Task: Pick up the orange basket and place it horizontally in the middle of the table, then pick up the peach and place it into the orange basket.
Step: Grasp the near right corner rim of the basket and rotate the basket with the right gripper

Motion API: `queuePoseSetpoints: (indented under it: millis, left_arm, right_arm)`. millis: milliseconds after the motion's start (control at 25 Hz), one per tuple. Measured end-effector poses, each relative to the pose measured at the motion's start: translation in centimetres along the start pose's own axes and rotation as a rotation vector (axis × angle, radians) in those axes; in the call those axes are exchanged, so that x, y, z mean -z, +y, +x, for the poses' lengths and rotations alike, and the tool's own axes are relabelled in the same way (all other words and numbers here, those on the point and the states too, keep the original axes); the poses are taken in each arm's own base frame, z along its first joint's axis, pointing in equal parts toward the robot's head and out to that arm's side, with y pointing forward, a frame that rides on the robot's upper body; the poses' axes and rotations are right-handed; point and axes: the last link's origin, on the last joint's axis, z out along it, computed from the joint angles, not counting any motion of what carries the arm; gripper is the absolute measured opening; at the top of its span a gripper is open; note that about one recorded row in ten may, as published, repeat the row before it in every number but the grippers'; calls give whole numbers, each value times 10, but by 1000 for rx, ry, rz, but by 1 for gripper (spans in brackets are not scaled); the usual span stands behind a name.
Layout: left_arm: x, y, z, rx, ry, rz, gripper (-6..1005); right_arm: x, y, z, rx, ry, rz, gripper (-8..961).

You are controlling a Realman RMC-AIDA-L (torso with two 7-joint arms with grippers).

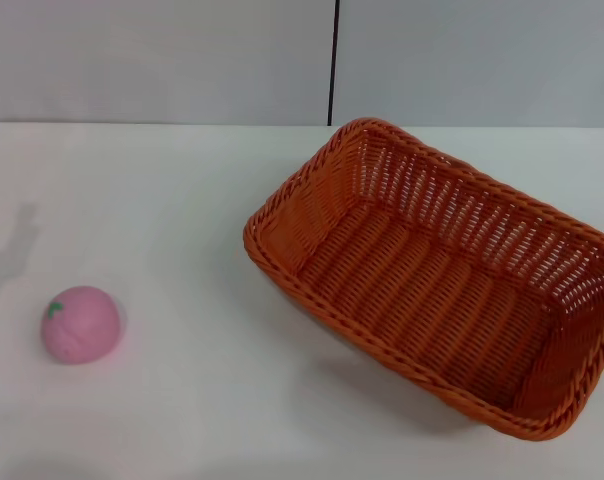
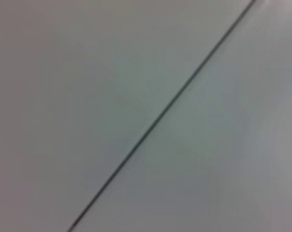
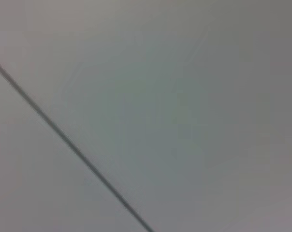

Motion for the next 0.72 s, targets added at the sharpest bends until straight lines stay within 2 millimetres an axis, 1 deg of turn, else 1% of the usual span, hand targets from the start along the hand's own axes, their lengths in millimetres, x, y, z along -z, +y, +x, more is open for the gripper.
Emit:
queuePoseSetpoints:
  millis: [40,200,440,520,560,640,680,720]
  left_arm:
    - [-2,3,1,-11,-12,-34,841]
    - [-3,6,2,-27,-20,-74,841]
    - [-8,15,3,-63,-55,-177,840]
    - [-9,18,4,-82,-63,-216,840]
    - [-9,18,4,-82,-63,-216,840]
    - [-12,23,5,-108,-70,-269,840]
    - [-13,26,6,-123,-65,-290,840]
    - [-13,26,6,-123,-65,-290,840]
  right_arm:
    - [-1,2,0,9,9,-15,343]
    - [-2,7,-1,35,46,-64,363]
    - [-4,11,-3,41,107,-114,393]
    - [-7,17,-10,53,144,-183,403]
    - [-7,17,-10,53,144,-183,408]
    - [-10,24,-20,62,181,-248,418]
    - [-11,30,-30,72,208,-300,423]
    - [-11,30,-30,72,208,-300,428]
